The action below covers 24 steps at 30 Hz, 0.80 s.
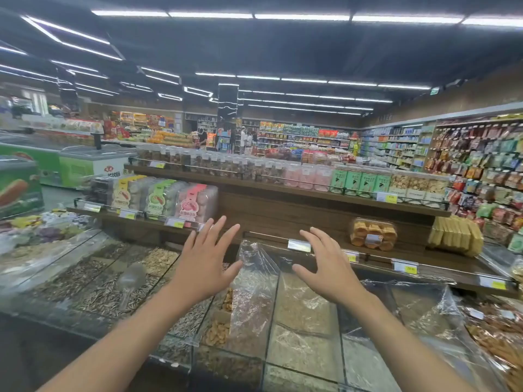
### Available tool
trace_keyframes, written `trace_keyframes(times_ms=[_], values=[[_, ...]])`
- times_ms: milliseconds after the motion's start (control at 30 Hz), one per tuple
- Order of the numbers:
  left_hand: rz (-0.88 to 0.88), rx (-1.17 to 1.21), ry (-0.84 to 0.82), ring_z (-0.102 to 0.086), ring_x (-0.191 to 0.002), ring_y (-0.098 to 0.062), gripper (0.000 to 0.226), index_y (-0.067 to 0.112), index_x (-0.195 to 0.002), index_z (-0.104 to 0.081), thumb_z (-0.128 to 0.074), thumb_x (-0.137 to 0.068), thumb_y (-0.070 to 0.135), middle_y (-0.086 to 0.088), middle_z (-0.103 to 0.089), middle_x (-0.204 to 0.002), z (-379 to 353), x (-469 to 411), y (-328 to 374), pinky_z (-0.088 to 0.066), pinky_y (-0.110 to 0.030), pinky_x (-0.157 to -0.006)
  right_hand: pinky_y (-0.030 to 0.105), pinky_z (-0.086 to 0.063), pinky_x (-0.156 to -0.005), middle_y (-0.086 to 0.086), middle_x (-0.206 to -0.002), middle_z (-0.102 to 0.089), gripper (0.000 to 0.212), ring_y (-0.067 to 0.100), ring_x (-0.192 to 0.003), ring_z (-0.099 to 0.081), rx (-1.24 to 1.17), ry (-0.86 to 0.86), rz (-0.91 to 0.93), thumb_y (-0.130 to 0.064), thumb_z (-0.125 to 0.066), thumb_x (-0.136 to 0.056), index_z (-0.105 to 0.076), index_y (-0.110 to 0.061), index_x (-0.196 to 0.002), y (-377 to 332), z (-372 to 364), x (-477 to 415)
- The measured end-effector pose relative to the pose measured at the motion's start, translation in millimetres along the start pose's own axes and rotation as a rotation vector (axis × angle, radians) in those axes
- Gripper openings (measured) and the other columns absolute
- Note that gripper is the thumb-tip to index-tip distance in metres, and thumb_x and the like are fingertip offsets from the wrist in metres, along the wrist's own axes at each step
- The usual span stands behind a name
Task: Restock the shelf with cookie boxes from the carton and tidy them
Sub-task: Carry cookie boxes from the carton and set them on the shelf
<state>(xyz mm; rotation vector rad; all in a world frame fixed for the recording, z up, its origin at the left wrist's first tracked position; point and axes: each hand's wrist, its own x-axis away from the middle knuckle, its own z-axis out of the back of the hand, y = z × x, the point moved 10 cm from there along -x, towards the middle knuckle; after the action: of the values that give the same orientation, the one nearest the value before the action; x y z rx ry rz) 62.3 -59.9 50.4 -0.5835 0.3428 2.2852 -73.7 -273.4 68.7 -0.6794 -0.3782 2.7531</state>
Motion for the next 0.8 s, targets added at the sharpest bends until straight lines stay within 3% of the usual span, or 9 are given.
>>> trace_keyframes(times_ms=[167, 367, 533, 700, 800], values=[[0.075, -0.029, -0.078, 0.003, -0.164, -0.023, 0.081, 0.037, -0.168, -0.006, -0.033, -0.099, 0.072, 0.003, 0.000, -0.177, -24.3, 33.2, -56.3, -0.007, -0.051, -0.132, 0.051, -0.024, -0.124, -0.009, -0.169, -0.022, 0.076, 0.017, -0.155, -0.021, 0.010, -0.108, 0.029, -0.055, -0.058, -0.093, -0.027, -0.037, -0.160, -28.5, -57.6, 0.8], [0.191, -0.023, -0.226, -0.001, -0.164, -0.025, 0.090, 0.036, -0.167, -0.014, -0.012, -0.087, 0.077, 0.000, -0.005, -0.178, -61.2, 113.1, -141.7, -0.011, -0.054, -0.131, 0.053, -0.028, -0.125, -0.009, -0.167, -0.024, 0.079, 0.018, -0.155, -0.023, -0.046, -0.243, 0.107, -0.058, -0.055, -0.089, -0.031, -0.033, -0.159, -89.3, -147.8, 14.5], [0.322, -0.040, -0.323, -0.002, -0.164, -0.026, 0.078, 0.036, -0.167, -0.013, -0.038, -0.100, 0.068, 0.001, -0.002, -0.178, -79.9, 191.5, -222.9, -0.014, -0.055, -0.130, 0.055, -0.028, -0.124, -0.003, -0.168, -0.024, 0.081, 0.020, -0.155, -0.023, -0.058, -0.381, 0.158, -0.056, -0.057, -0.090, -0.029, -0.029, -0.161, -154.2, -223.8, 30.9], [0.473, -0.039, -0.401, -0.003, -0.164, -0.026, 0.077, 0.034, -0.167, -0.016, -0.044, -0.101, 0.064, 0.002, -0.005, -0.177, -85.1, 270.3, -296.1, -0.014, -0.056, -0.129, 0.054, -0.030, -0.123, -0.003, -0.168, -0.025, 0.089, 0.022, -0.154, -0.025, -0.066, -0.489, 0.215, -0.068, -0.044, -0.082, -0.029, -0.030, -0.161, -220.9, -297.0, 47.3], [0.559, -0.026, -0.418, -0.004, -0.164, -0.026, 0.077, 0.033, -0.167, -0.018, -0.045, -0.102, 0.062, 0.000, -0.007, -0.177, -83.0, 317.4, -334.8, -0.015, -0.056, -0.130, 0.053, -0.028, -0.123, -0.005, -0.169, -0.021, 0.083, 0.022, -0.156, -0.021, -0.074, -0.567, 0.257, -0.063, -0.054, -0.088, -0.027, -0.034, -0.161, -261.4, -335.9, 61.2]])
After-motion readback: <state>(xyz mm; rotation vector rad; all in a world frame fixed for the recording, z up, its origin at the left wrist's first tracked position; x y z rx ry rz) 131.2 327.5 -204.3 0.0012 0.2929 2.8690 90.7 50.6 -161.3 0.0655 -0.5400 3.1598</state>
